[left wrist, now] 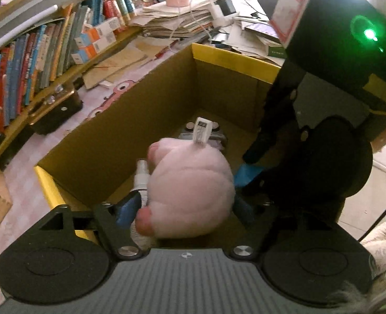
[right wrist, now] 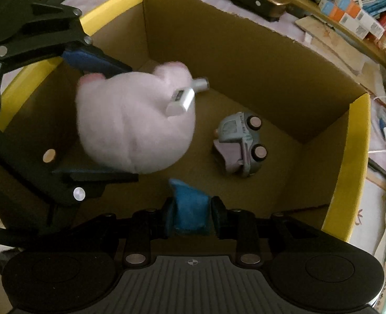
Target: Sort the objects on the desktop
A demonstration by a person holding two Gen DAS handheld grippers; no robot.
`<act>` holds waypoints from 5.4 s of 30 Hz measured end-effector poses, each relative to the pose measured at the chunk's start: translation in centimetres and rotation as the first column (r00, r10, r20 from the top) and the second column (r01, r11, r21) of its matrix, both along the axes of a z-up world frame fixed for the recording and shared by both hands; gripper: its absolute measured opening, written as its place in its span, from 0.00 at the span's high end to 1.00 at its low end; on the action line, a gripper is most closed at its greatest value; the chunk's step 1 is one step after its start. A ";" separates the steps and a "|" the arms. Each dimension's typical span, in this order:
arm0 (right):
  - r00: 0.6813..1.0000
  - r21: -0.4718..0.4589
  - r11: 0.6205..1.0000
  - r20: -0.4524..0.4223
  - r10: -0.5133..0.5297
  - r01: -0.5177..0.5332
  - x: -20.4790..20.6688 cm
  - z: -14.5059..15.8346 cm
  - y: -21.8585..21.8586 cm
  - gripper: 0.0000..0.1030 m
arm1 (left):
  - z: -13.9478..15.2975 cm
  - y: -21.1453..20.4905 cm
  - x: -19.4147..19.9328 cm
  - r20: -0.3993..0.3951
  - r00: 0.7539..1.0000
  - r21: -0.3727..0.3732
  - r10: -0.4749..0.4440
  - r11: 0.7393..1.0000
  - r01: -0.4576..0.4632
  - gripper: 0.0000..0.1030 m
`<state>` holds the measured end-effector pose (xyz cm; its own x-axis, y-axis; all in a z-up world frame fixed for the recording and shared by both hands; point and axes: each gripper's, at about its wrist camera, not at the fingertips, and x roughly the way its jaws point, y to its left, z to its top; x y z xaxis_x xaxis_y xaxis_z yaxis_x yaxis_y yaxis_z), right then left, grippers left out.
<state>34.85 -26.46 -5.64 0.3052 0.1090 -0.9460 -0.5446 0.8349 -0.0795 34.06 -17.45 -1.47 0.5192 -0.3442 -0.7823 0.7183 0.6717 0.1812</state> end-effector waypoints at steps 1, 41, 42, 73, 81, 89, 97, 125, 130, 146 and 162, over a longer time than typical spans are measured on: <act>1.000 -0.002 1.000 0.016 -0.013 0.014 0.0 0.2 -0.1 0.60 | 0.1 0.0 0.0 0.008 1.000 0.000 0.007 1.000 -0.007 0.23; 0.672 0.366 0.844 0.513 -0.534 0.391 -17.4 8.3 -1.5 0.19 | 7.3 11.3 -15.6 0.235 0.914 -0.432 0.330 0.878 -0.206 0.00; 0.664 0.372 0.841 0.517 -0.540 0.394 -18.0 8.3 -1.3 0.19 | 7.2 11.5 -16.1 0.235 0.913 -0.434 0.333 0.877 -0.208 0.00; 0.691 0.416 0.791 0.399 -0.603 0.450 -32.4 3.3 9.0 0.18 | 2.0 21.7 -30.0 0.080 0.854 -0.359 0.513 0.814 -0.456 0.00; 0.751 0.394 0.840 0.404 -0.522 0.372 -33.3 3.3 11.4 0.18 | 1.2 23.3 -30.5 0.025 0.821 -0.330 0.570 0.780 -0.532 0.00; 0.760 0.389 0.846 0.401 -0.512 0.365 -33.5 3.2 11.6 0.18 | 1.3 23.2 -30.5 0.024 0.810 -0.348 0.586 0.764 -0.543 0.00; 0.800 0.387 0.871 0.394 -0.453 0.303 -32.1 3.1 13.3 0.18 | 1.1 24.8 -30.3 0.015 0.774 -0.341 0.633 0.731 -0.591 0.00; 0.877 0.378 0.919 0.396 -0.271 0.113 -24.8 3.4 17.3 0.19 | 1.0 28.4 -25.7 -0.007 0.658 -0.321 0.753 0.621 -0.715 0.00; 0.885 0.379 0.920 0.392 -0.253 0.096 -23.1 3.6 17.8 0.19 | 1.0 28.9 -24.3 -0.012 0.642 -0.312 0.767 0.607 -0.731 0.00; 0.898 0.387 0.922 0.397 -0.190 0.024 -17.4 3.9 20.7 0.19 | 1.4 30.9 -20.4 -0.005 0.596 -0.314 0.803 0.565 -0.763 0.00; 0.909 0.358 0.932 0.367 -0.195 0.055 -11.1 3.0 21.2 0.19 | 0.1 31.3 -14.3 -0.050 0.590 -0.302 0.806 0.551 -0.778 0.00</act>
<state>23.77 -5.24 -2.66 0.6735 0.3309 -0.6609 -0.4164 0.9086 0.0306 19.74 13.87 -1.37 0.7429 0.0589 -0.6668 -0.1377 0.9883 -0.0662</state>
